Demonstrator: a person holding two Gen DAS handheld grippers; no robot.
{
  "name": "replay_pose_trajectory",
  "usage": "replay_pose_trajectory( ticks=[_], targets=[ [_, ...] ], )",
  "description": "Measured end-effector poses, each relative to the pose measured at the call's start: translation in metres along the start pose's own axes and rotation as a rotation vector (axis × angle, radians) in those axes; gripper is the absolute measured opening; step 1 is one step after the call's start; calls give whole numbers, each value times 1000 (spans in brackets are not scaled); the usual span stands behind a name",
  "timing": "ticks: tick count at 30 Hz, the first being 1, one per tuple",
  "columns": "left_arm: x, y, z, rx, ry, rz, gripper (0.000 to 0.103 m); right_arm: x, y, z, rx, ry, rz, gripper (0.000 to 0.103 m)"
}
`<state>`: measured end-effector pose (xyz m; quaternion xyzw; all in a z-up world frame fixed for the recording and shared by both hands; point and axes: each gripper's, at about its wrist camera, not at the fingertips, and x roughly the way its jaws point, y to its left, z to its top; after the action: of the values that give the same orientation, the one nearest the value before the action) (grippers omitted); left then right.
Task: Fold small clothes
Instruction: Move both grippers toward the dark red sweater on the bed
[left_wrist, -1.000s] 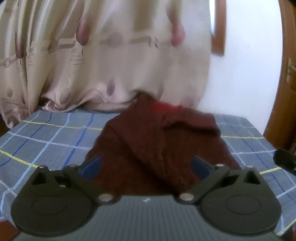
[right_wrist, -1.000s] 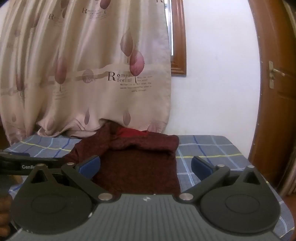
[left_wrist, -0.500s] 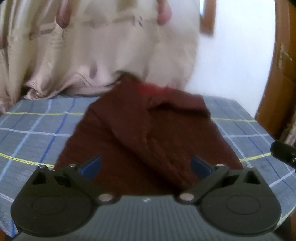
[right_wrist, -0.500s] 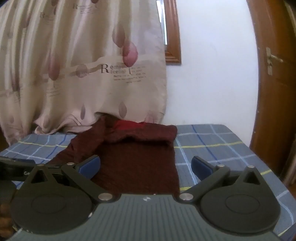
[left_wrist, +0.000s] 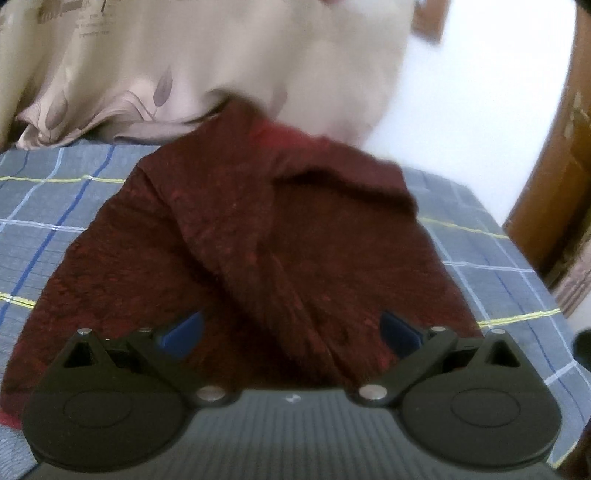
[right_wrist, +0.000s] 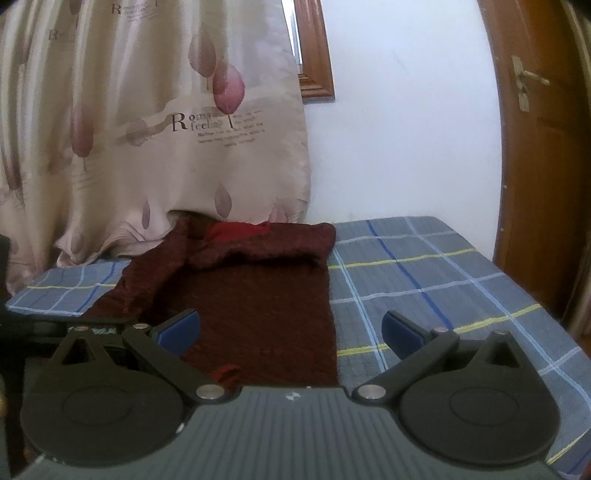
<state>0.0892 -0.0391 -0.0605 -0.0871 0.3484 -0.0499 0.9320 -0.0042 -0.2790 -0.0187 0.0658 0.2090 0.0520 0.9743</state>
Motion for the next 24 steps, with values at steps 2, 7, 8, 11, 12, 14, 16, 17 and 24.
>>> replay_pose_trajectory(
  ticks=[2, 7, 8, 11, 12, 14, 16, 17, 24],
  targets=[
    [7, -3, 2, 9, 14, 5, 102, 2, -3, -1, 7, 7, -5, 103],
    [20, -8, 1, 29, 41, 17, 102, 6, -11, -2, 23, 15, -14, 103],
    [22, -8, 1, 23, 48, 17, 102, 7, -12, -2, 26, 18, -14, 103],
    [31, -7, 1, 12, 71, 37, 96, 8, -13, -6, 28, 22, -13, 103],
    [34, -6, 1, 8, 83, 38, 77, 9, -13, -6, 26, 24, -13, 103],
    [43, -3, 2, 14, 129, 30, 44, 11, -13, -7, 26, 31, -15, 103],
    [45, -3, 5, 33, 127, 47, 34, 12, -14, -7, 32, 39, -16, 103],
    [45, -3, 8, 44, 132, 52, 26, 13, -13, -6, 37, 45, -18, 103],
    [12, 41, 63, -4, 34, 195, 12, 15, -13, -7, 28, 47, -38, 103]
  ],
)
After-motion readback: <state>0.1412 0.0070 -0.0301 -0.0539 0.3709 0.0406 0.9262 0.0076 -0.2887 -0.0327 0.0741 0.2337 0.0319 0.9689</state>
